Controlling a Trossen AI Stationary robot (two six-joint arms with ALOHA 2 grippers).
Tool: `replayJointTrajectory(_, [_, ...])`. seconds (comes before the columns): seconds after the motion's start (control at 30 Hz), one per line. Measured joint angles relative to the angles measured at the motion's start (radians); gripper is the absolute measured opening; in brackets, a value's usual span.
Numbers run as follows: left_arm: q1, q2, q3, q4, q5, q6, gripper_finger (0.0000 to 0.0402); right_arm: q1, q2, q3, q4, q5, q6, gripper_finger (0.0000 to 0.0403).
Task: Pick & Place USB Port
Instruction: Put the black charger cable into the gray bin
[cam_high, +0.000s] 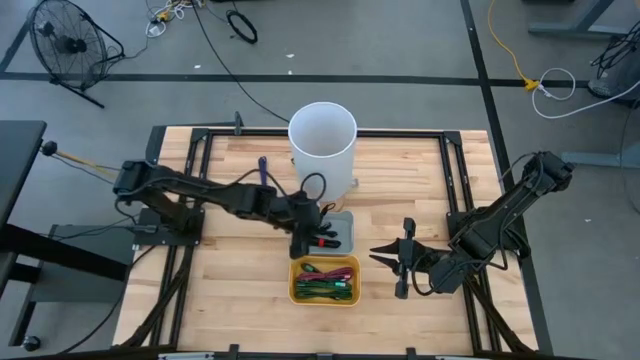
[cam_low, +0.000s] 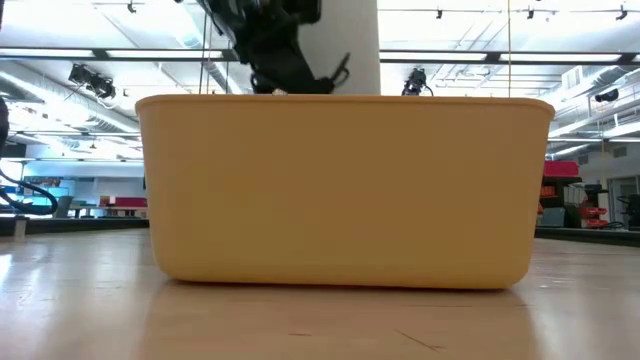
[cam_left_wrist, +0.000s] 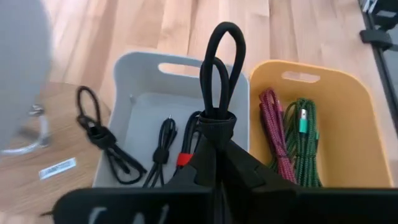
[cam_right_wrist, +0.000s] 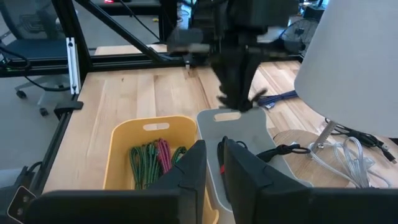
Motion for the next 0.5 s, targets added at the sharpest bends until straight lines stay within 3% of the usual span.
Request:
replayJointTrajectory(0.23, [0.009, 0.041, 0.0, -0.015, 0.006, 0.001, 0.0022, 0.0, 0.0, 0.0, -0.002, -0.01, 0.0, 0.0058])
replayJointTrajectory(0.5, [0.008, 0.04, 0.0, -0.021, 0.001, 0.003, 0.0068, 0.0, 0.0, 0.0, -0.001, -0.01, 0.001, 0.0058])
